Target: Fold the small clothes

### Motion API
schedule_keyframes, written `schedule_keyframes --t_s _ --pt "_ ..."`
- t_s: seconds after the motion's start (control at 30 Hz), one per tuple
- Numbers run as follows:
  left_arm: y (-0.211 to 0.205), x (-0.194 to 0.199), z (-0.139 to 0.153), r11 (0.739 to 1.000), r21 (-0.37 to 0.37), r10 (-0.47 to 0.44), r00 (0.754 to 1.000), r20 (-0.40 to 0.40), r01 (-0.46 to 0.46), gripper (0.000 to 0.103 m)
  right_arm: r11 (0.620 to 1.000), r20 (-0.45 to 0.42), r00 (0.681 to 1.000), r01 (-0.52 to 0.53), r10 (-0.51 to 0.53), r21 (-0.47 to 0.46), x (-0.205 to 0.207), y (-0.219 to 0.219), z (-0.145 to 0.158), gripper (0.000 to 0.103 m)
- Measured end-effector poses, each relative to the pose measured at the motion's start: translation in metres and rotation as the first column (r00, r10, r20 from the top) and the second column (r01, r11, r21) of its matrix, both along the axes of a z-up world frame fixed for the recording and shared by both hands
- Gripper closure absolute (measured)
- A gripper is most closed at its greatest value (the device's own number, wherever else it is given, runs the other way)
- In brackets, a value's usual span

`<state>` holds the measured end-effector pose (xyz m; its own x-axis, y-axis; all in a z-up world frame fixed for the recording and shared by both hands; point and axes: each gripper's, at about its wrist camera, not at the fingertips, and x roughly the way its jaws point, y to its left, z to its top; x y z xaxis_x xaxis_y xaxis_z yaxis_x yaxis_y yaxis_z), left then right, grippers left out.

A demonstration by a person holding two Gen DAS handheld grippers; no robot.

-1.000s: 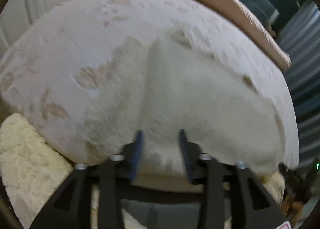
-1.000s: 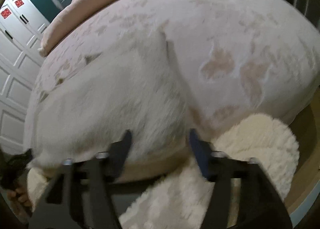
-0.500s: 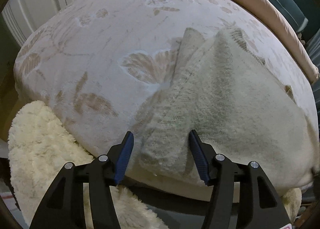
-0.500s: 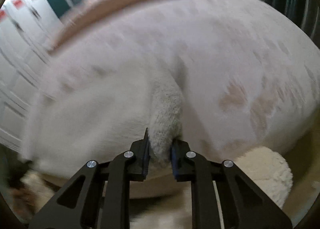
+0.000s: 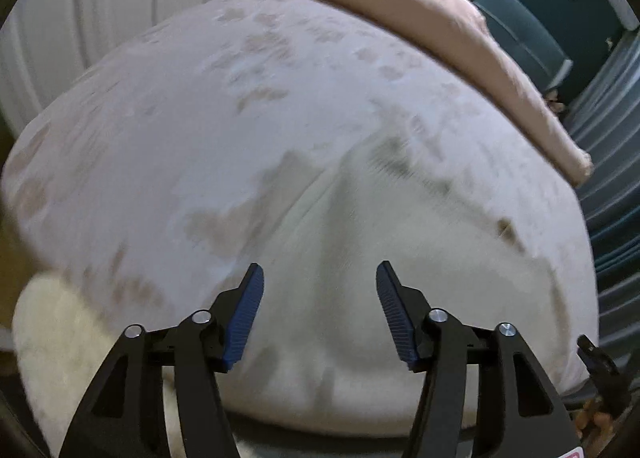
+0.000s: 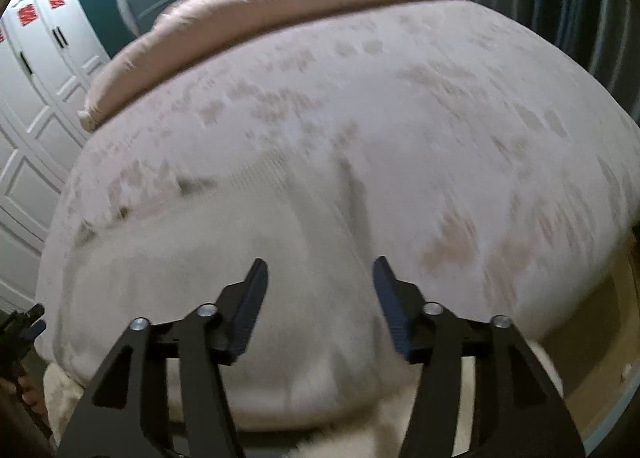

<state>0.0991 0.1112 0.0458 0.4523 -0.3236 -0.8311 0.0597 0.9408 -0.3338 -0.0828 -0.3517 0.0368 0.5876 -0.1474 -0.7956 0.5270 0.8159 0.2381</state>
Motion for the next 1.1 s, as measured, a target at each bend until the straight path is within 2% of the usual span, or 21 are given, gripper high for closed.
schedule_keyframes --t_s 0.13,0.2,0.23,0.3,0.37,0.4,0.43,0.47,0.5,0.53,0.57,0.67,0.73,0.77,0.8,0.83,0.87,0.9,0.93,1.03,1.1 --pt "-0.026 0.042 -0.005 0.999 -0.032 -0.037 0.999 0.0 0.037 0.039 0.999 0.027 0.999 -0.046 0.047 -0.024 0.047 -0.006 0.001 0.034" --pt "-0.04 0.062 -0.013 0.999 -0.018 -0.03 1.0 0.0 0.03 0.038 0.998 0.026 0.998 -0.059 0.06 -0.021 0.07 -0.008 -0.006 0.033" --pt "-0.045 0.073 -0.018 0.999 -0.022 -0.047 0.999 -0.005 0.047 0.036 0.998 0.018 0.998 -0.058 0.058 -0.028 0.08 -0.01 -0.01 0.03" --pt "-0.053 0.09 -0.032 0.999 0.018 -0.039 0.998 -0.04 0.04 0.036 0.998 -0.012 0.999 -0.052 0.051 -0.035 0.097 -0.014 -0.022 0.03" --pt "-0.056 0.102 -0.046 0.999 0.012 -0.039 0.997 -0.068 0.039 0.036 0.998 -0.051 0.997 -0.059 0.059 -0.017 0.113 -0.017 -0.037 0.03" --pt "-0.057 0.106 -0.052 0.999 0.006 -0.031 0.996 -0.084 0.032 0.04 0.998 -0.062 0.996 -0.062 0.061 -0.006 0.116 -0.018 -0.043 0.035" --pt "-0.057 0.109 -0.056 0.999 0.005 -0.032 0.995 -0.093 0.033 0.06 0.997 -0.081 0.994 -0.073 0.073 0.005 0.12 -0.018 -0.05 0.059" --pt "-0.059 0.111 -0.059 0.999 0.006 -0.045 0.994 -0.103 0.046 0.074 0.996 -0.094 0.992 -0.086 0.086 0.008 0.122 -0.017 -0.052 0.073" --pt "-0.058 0.111 -0.06 0.998 0.008 -0.057 0.993 -0.103 0.058 0.09 0.994 -0.105 0.988 -0.11 0.11 0.011 0.123 -0.014 -0.051 0.095" --pt "-0.057 0.109 -0.055 0.998 0.002 -0.061 0.994 -0.088 0.061 0.094 0.994 -0.081 0.99 -0.113 0.114 0.011 0.12 -0.012 -0.045 0.096" --pt "-0.051 0.105 -0.044 0.998 -0.03 -0.059 0.997 -0.052 0.058 0.094 0.992 -0.011 0.992 -0.124 0.124 0.011 0.113 -0.01 -0.03 0.096" --pt "-0.038 0.096 -0.015 0.997 -0.065 -0.035 0.999 0.027 0.037 0.095 0.993 0.17 0.979 -0.116 0.116 -0.012 0.091 -0.008 0.022 0.096" --pt "-0.032 0.095 -0.008 0.998 -0.064 -0.008 0.999 0.046 0.011 0.095 0.997 0.238 0.968 -0.079 0.08 -0.013 0.081 -0.015 0.034 0.096" --pt "-0.032 0.097 -0.013 0.999 -0.04 -0.004 0.999 0.038 0.006 0.095 0.997 0.212 0.974 -0.071 0.073 -0.019 0.085 -0.019 0.026 0.096" --pt "-0.035 0.101 -0.027 1.0 0.007 -0.013 1.0 0.015 0.013 0.095 0.997 0.151 0.986 -0.066 0.07 -0.032 0.093 -0.023 0.01 0.096" --pt "-0.04 0.106 -0.045 0.999 0.045 -0.022 0.999 -0.027 0.023 0.094 0.998 0.065 0.996 -0.063 0.065 -0.029 0.104 -0.028 -0.015 0.096" --pt "-0.043 0.109 -0.062 0.998 0.06 -0.027 0.997 -0.075 0.031 0.094 0.998 -0.032 0.997 -0.064 0.065 0.017 0.115 -0.033 -0.045 0.096" --pt "-0.044 0.109 -0.07 0.998 0.065 -0.017 0.996 -0.085 0.023 0.094 0.998 -0.1 0.993 -0.051 0.055 0.047 0.122 -0.037 -0.064 0.095" --pt "-0.044 0.106 -0.069 0.997 0.069 -0.013 0.998 -0.066 0.018 0.093 0.997 -0.125 0.991 -0.036 0.044 0.062 0.122 -0.038 -0.074 0.094" --pt "-0.05 0.097 -0.047 0.992 0.119 -0.03 0.999 -0.011 0.031 0.086 1.0 -0.032 0.999 0.007 -0.006 0.027 0.109 -0.029 -0.049 0.088" --pt "-0.051 0.087 -0.023 0.989 0.145 -0.025 0.998 0.057 0.016 0.086 1.0 0.03 0.999 0.015 -0.014 -0.02 0.097 -0.013 -0.025 0.087"
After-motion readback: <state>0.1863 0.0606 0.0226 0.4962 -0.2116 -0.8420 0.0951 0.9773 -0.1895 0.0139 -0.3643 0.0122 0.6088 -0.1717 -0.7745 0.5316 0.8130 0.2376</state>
